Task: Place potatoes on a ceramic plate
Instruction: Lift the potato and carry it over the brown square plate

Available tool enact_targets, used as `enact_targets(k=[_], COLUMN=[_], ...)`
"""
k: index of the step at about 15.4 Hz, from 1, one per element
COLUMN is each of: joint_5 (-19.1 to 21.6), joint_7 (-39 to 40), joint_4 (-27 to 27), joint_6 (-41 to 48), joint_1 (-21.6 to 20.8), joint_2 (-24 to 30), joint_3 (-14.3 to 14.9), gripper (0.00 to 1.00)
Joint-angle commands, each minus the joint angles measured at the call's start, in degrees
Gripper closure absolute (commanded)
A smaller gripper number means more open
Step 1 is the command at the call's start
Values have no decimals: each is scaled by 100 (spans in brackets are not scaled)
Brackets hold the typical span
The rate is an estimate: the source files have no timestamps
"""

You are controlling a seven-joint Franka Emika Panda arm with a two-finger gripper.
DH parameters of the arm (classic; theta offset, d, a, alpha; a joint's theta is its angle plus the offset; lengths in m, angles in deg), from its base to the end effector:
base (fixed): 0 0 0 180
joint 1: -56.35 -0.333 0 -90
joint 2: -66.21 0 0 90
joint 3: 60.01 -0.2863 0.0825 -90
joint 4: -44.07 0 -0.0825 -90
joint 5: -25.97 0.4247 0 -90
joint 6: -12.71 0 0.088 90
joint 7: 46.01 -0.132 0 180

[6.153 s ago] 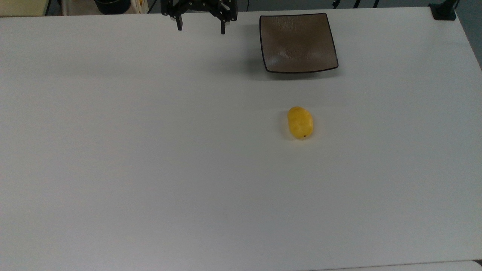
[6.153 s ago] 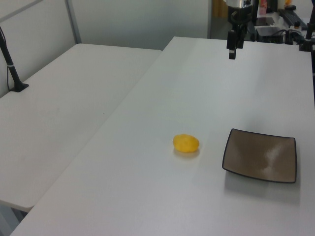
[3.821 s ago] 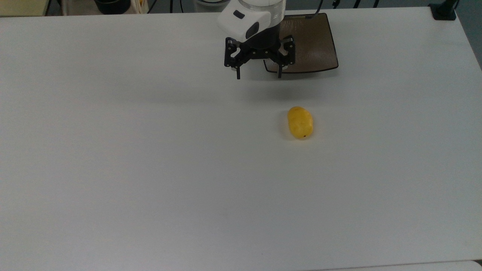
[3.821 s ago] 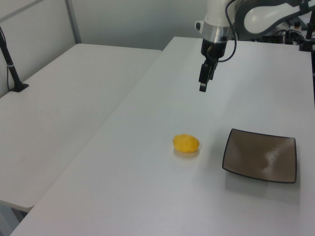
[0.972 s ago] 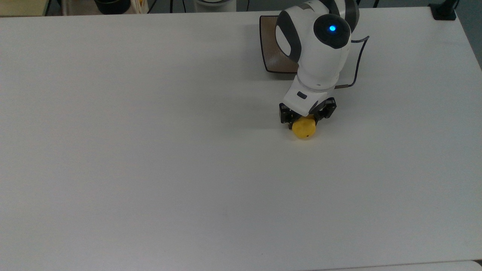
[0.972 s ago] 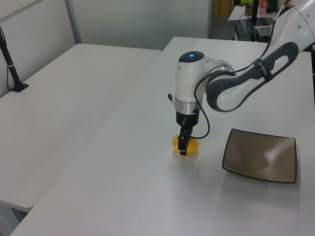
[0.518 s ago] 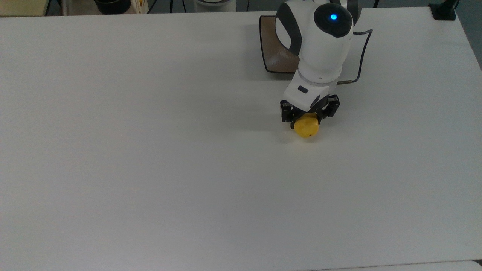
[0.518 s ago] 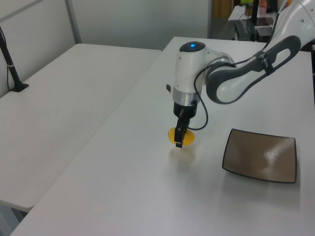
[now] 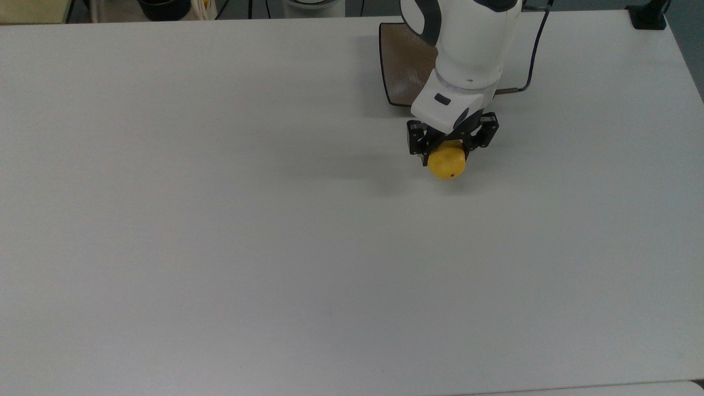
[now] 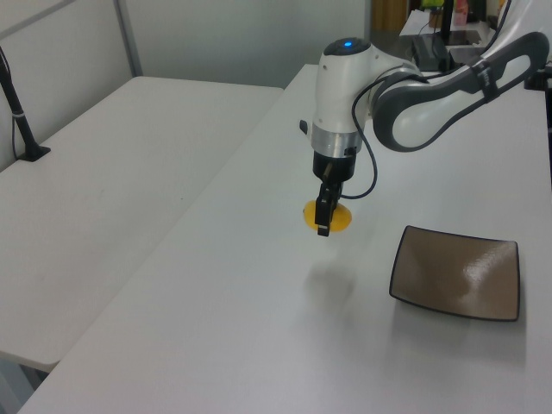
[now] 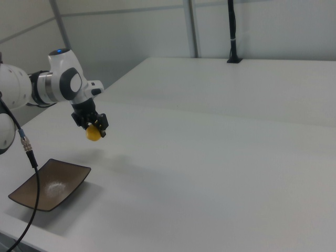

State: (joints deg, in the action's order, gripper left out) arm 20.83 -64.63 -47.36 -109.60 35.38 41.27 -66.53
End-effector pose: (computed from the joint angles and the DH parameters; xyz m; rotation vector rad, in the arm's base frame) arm 0.6392 0.3182 0.3226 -3.1100 -0.2895 -0.1728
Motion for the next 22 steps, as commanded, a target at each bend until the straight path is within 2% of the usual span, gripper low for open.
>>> enact_targets(k=[1,10,14,19,22], joint_5=[-57,22,31,48,48], joint_7=[78,623,842,896,896], joint_4=[-805,-1860,-2484,-2696,-2687], joint_6=[85,840,902,893,885], joint_1=[84,76,76,40,40], joint_2=[691,1772,2326,2379,2336], joint_3=[-192,-429,-552,-631,-632], gripper=[45,45,42,35,20])
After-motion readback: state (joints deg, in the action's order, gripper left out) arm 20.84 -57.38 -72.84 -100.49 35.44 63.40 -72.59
